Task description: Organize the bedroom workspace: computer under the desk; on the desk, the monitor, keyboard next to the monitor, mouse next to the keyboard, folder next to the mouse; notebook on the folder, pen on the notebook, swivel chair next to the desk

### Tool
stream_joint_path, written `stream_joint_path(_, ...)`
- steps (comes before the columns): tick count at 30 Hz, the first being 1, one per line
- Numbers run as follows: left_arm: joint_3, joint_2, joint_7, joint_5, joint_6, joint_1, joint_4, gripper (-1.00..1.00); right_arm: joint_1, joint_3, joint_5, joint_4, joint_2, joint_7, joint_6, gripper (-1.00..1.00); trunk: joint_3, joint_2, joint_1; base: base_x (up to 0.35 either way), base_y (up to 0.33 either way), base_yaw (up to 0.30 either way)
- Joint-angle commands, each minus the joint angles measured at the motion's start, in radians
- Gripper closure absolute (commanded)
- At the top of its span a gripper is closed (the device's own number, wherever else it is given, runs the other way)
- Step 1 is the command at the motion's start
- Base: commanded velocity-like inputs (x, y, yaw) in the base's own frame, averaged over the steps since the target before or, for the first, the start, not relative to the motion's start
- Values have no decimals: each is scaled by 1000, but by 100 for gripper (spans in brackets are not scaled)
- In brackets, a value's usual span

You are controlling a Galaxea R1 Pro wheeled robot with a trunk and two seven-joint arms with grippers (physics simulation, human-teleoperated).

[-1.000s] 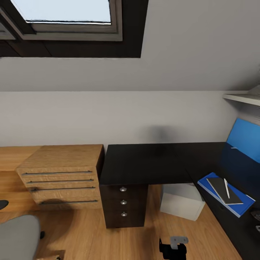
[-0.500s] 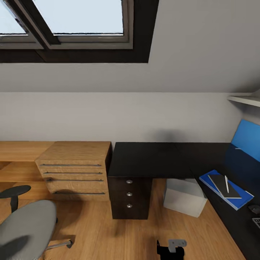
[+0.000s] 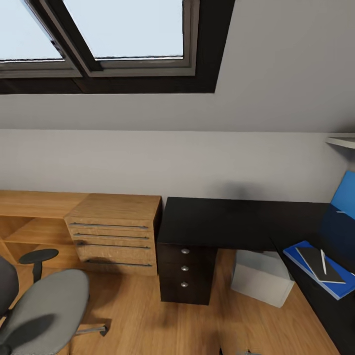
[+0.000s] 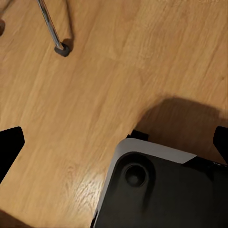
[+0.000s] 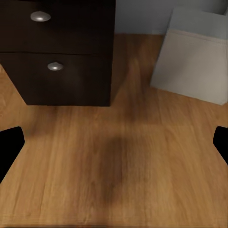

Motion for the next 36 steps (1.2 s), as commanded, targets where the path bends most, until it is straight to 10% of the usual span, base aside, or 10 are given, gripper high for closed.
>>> stream_joint_path(1,-9,-2,4,8,-4,-1,1,-100,19,9,0,4,-2,-8,-30,-100,3,6,-4,0,0,144)
stream_joint_path(14,-12,-3,-14,6,-52,-1,87,-100,136,10,1,11,-21,-8,-215,-100,62,97,-53,0,0,162)
stream_joint_path(26,-43,-39,-58,-11,-545,0,278,-100,162,14,3,12,-15,-8,-317,-100,97,153,-84,0,0,229)
stream_joint_path(36,-41,-40,-64,-10,-643,0,291,-100,163,12,-5,11,-13,-15,-323,-100,100,153,-84,0,0,268)
